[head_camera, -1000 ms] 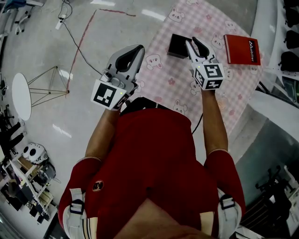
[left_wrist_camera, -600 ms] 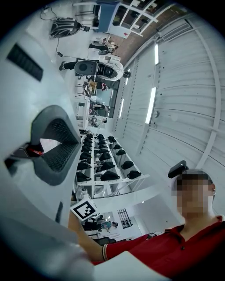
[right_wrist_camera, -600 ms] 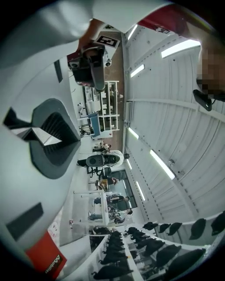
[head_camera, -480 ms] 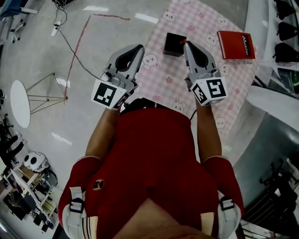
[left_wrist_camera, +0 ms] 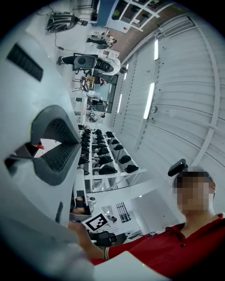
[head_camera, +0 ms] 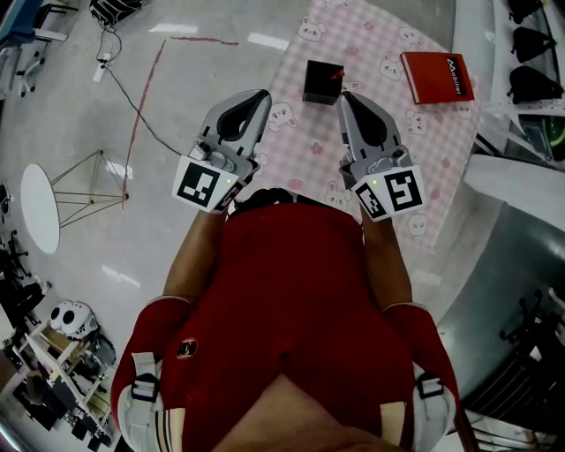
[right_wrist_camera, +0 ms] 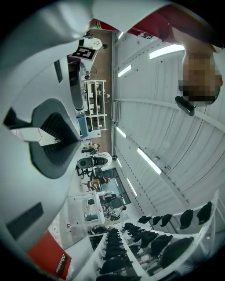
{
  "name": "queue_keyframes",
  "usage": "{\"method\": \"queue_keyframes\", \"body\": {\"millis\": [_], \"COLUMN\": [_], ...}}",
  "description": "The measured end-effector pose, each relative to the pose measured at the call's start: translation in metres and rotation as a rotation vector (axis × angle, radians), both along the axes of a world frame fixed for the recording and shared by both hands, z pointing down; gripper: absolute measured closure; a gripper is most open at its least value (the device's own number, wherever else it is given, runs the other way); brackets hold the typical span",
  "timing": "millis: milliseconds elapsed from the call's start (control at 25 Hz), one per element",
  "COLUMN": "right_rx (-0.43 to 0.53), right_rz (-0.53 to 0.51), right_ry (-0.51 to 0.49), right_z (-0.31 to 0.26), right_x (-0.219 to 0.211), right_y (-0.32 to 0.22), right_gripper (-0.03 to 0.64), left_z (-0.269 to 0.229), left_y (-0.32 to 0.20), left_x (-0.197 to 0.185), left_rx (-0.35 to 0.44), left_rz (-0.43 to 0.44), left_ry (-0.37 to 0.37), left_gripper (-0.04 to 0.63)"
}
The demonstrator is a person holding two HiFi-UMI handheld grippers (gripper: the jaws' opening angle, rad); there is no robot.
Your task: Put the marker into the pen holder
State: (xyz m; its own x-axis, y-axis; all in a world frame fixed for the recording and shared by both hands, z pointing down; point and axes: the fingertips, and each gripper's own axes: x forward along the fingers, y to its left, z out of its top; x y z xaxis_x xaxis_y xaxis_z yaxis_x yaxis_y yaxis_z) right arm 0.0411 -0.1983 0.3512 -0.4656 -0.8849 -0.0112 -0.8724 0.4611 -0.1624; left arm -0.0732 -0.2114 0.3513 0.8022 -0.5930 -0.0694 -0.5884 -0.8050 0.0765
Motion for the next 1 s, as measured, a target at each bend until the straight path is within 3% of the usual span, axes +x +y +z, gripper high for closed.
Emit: {"method": "queue_keyframes", "body": {"millis": [1000], "right_rx": [0.018], "right_rz": [0.000], "right_ry": [0.015], "right_z": [-0.001], "right_x": [0.006], "right_y": [0.035], "right_gripper": [0.618], "left_z": [-0.011], "left_y": [0.029], "left_x": [0.035], "left_rx": [0.057], "left_rz": [0.081], "left_ry": [-0.043], "left_gripper": [0.589]}}
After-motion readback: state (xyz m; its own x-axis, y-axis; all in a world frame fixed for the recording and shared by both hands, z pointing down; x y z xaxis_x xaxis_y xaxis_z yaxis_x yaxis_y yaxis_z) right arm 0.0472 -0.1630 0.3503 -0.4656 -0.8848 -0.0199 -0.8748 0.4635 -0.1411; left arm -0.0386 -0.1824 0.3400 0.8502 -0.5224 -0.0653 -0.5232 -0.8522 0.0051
